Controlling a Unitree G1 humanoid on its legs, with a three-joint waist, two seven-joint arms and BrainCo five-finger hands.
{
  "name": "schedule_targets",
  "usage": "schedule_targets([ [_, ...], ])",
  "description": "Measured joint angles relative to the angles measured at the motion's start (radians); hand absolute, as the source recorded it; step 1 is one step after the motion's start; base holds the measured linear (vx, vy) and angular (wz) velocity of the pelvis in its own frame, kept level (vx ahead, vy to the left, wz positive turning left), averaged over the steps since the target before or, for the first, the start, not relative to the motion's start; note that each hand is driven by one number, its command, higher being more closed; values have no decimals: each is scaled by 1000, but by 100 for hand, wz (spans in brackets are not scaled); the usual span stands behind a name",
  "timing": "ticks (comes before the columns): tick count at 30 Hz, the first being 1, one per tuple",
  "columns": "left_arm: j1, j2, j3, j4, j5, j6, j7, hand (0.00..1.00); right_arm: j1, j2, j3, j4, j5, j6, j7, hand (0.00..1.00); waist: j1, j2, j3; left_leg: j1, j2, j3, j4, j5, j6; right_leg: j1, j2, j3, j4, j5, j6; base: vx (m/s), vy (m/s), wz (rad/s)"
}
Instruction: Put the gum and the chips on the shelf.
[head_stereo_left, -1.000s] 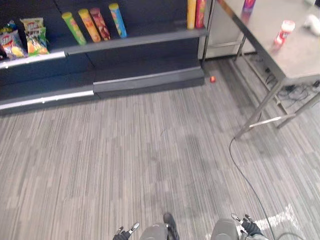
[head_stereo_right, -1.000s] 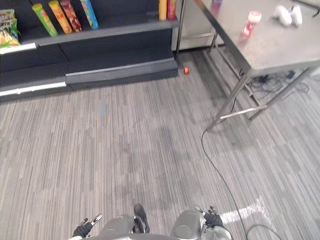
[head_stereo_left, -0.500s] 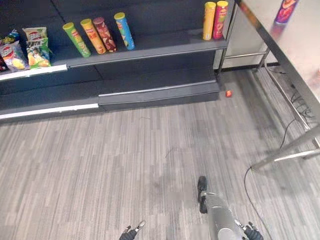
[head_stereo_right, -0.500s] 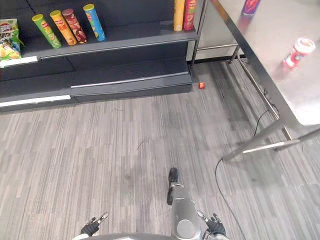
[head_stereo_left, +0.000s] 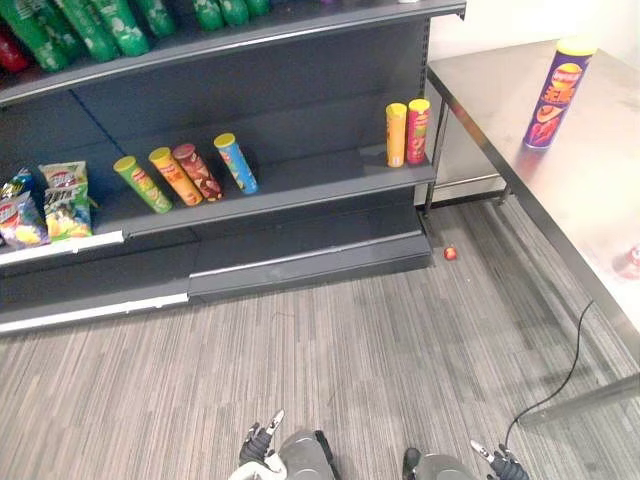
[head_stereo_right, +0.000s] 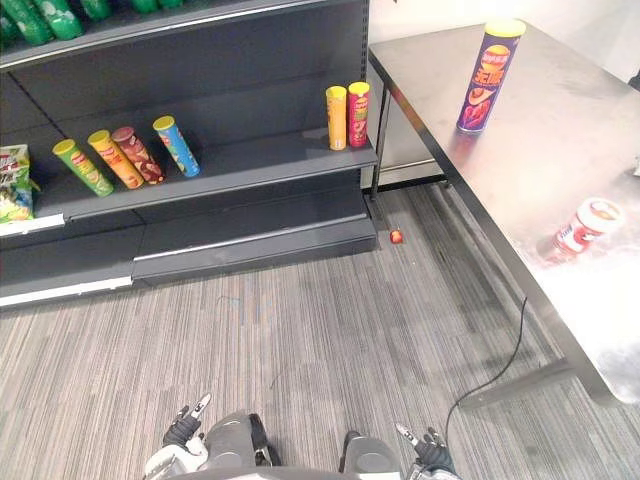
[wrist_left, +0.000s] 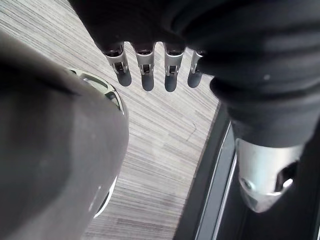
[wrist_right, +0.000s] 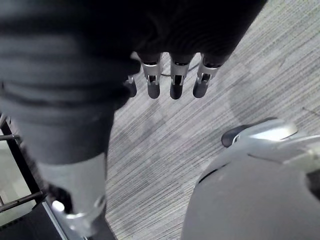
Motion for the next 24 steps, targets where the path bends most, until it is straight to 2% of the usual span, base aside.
schedule_targets([
  [2, 7, 5, -15, 0, 0, -3, -2, 0, -3, -3, 20, -3, -1, -3, 0, 0, 0, -4, -14, -6, -22, -68, -233, 48, -23, 10, -24, 41, 9, -42, 38, 409, 263, -44],
  [4, 18, 7, -16, 4, 0, -3, -7, 0, -5, -11, 37, -2, -2, -3, 0, 0, 1, -1, -44, -24, -19, -117, -337, 74, -35, 9, -41, 97, 17, -89, 75, 564, 500, -79],
  [5, 26, 8, -15, 6, -4, -3, -13, 0, -8, -9, 36, 4, -3, -4, 1, 0, 7, -3, -59, -18, -14, -128, -329, 119, -56, 24, -60, 145, 23, -129, 89, 531, 540, -97],
  [6, 26, 18, -18, 12, -5, -3, -18, 0, -8, -3, 36, 13, -3, -2, 2, 0, 9, -21, -68, -13, -26, -124, -301, 161, -75, 32, -82, 167, 23, -140, 87, 525, 525, -102],
  [7, 32, 45, -23, 32, -9, -3, -21, 0, -7, 16, 20, 42, -9, -1, 8, 0, 5, -50, -117, -15, -66, -115, -245, 162, -74, 31, -123, 218, 22, -140, 79, 545, 476, -73],
  [8, 33, 74, -41, 66, -9, -1, -19, 0, -2, 51, -13, 63, -13, 0, 22, 0, -13, -90, -180, -33, -100, -87, -194, 95, -55, -7, -158, 270, 59, -98, 67, 660, 552, -78],
  [9, 20, 98, -83, 94, -3, 1, -20, 0, 4, 66, -38, 64, -14, -1, 25, 0, -21, -102, -192, -11, -119, -52, -158, 68, -24, -51, -167, 330, 142, -37, 72, 553, 449, -61],
  [10, 12, 106, -98, 111, -1, 1, -19, 0, 4, 70, -52, 69, -20, -1, 25, 0, -19, -101, -192, 8, -120, -34, -150, 57, -9, -75, -165, 362, 194, -7, 65, 516, 385, -81],
  [11, 9, 116, -126, 118, 1, 7, -18, 0, 3, 69, -51, 69, -22, 0, 25, 0, -30, -113, -197, 57, -120, 7, -137, 41, 15, -120, -164, 383, 306, 86, 53, 376, 251, -84],
  [12, 11, 121, -144, 121, 1, 10, -17, 0, 2, 68, -47, 69, -22, 0, 26, 0, -31, -107, -193, 80, -117, 27, -122, 38, 20, -147, -160, 387, 362, 148, 49, 391, 279, -124],
  [13, 18, 130, -177, 121, 1, 10, -18, 0, -5, 63, -41, 50, -21, -2, 29, 0, -30, -93, -172, 95, -86, 61, -4, 33, 26, -188, -154, 375, 442, 311, 31, 231, 373, -141],
  [14, 14, 132, -193, 111, 1, 7, -18, 0, -16, 54, -38, 49, -22, -4, 27, 0, -30, -93, -146, 97, -111, 43, 20, -18, 22, -203, -197, 318, 485, 431, 26, 101, 364, -173],
  [15, 16, 117, -243, 109, 1, 7, -18, 0, -14, 22, -32, 48, -22, -3, 22, 0, -33, -39, -151, 199, -122, 56, -234, 6, 52, -254, -228, 207, 581, 380, 34, -40, 292, -140],
  [16, 14, 133, -260, 112, 1, 8, -17, 0, -28, 33, -30, 52, -20, 1, 20, 0, -32, -64, -142, 233, -151, 102, -248, 6, 60, -279, -268, 164, 633, 322, 47, -54, 139, -105],
  [17, 15, 134, -263, 114, 1, 9, -16, 0, -27, 34, -30, 45, -19, -1, 22, 0, -37, -68, -135, 256, -158, 133, -259, 7, 66, -294, -282, 102, 657, 259, 39, 90, 164, -114],
  [18, 16, 123, -281, 122, 2, 16, -18, 0, -30, 22, -30, 39, -21, -2, 22, 0, -45, -43, -127, 317, -155, 198, -323, 6, 68, -310, -282, -147, 640, 146, 17, 113, 128, -99],
  [19, 15, 123, -283, 122, 3, 18, -19, 0, -31, 21, -30, 37, -22, -2, 22, 0, -46, -39, -124, 324, -153, 208, -331, 6, 68, -310, -278, -181, 632, 130, 20, 173, 132, -119],
  [20, 16, 123, -288, 123, 7, 23, -20, 0, -35, 19, -30, 37, -23, -2, 21, 0, -52, -32, -120, 340, -145, 245, -352, 6, 68, -305, -257, -287, 550, 86, 26, 111, 69, -69],
  [21, 16, 123, -290, 124, 10, 23, -21, 0, -38, 19, -30, 37, -23, -2, 21, 0, -53, -30, -117, 345, -143, 264, -357, 6, 68, -300, -245, -325, 493, 83, 25, 139, 68, -87],
  [22, 13, 122, -290, 125, 15, 24, -23, 0, -40, 22, -31, 37, -22, -2, 21, 0, -57, -31, -106, 356, -143, 290, -364, 6, 67, -279, -230, -391, 358, 89, 32, 112, -13, -75],
  [23, 7, 124, -289, 128, 34, 24, -23, 0, -38, 26, -38, 39, -22, -2, 21, 0, -57, -37, -98, 371, -151, 316, -374, 7, 65, -252, -217, -435, 201, 145, 52, 136, -63, -71],
  [24, 0, 125, -287, 132, 44, 24, -24, 0, -35, 28, -41, 41, -20, -2, 21, 0, -56, -43, -91, 382, -158, 323, -377, 6, 51, -241, -211, -454, 157, 150, 47, 165, -133, -77],
])
